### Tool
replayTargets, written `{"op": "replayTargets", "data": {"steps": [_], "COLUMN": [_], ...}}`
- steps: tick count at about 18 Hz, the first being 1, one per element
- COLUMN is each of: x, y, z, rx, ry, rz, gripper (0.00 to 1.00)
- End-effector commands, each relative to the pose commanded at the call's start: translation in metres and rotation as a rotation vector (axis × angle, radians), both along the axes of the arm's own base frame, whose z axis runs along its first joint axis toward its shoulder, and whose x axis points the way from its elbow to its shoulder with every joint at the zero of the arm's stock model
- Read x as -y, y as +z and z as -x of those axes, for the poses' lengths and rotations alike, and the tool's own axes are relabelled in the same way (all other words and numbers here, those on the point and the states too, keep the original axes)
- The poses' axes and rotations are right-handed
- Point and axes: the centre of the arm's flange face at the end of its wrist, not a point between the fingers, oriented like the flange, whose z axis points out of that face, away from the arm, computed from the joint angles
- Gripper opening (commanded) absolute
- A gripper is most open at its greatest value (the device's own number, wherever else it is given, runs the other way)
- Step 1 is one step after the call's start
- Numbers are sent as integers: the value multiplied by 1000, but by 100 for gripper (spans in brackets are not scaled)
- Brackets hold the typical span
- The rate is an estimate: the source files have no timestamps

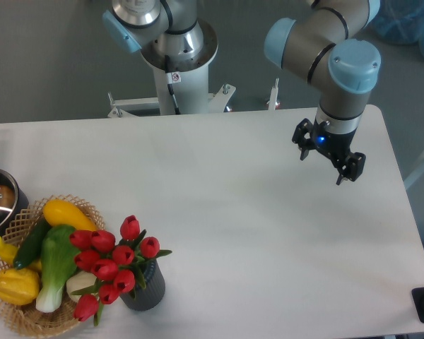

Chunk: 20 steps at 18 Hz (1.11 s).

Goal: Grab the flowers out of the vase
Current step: 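Move the open gripper toward the red tulips in the black vase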

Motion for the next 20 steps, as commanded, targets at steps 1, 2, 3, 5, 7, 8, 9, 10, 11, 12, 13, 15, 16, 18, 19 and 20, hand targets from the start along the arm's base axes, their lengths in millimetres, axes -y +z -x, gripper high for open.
{"op": "replayTargets", "data": {"steps": [1, 2, 3, 5, 7, 8, 9, 10, 11, 12, 13, 15, 16, 18, 19, 20], "x": [1, 0, 0, -2, -6, -5, -2, 4, 10, 10, 10, -1, -8, -25, -35, -43], "y": [0, 3, 4, 3, -1, -5, -5, 0, 6, 15, 23, 37, 47, 55, 58, 62], "z": [1, 1, 0, -1, -5, -11, -22, -34, -42, -52, -57, -73, -84, -100, -108, -113], "rx": [-1, -7, -7, -2, 25, 57, 88, 106, 112, 109, 108, 129, 146, 194, 220, 249], "ry": [8, 3, 3, 7, 7, 17, 36, 57, 62, 56, 51, 32, 22, 50, 58, 64], "rz": [-1, -3, -7, -10, -43, -84, -136, -180, -211, -236, -261, -334, -377, -447, -481, -519], "gripper": [100, 100, 100, 100, 100, 100, 100, 100, 100, 100, 100, 100, 100, 100, 100, 100]}}
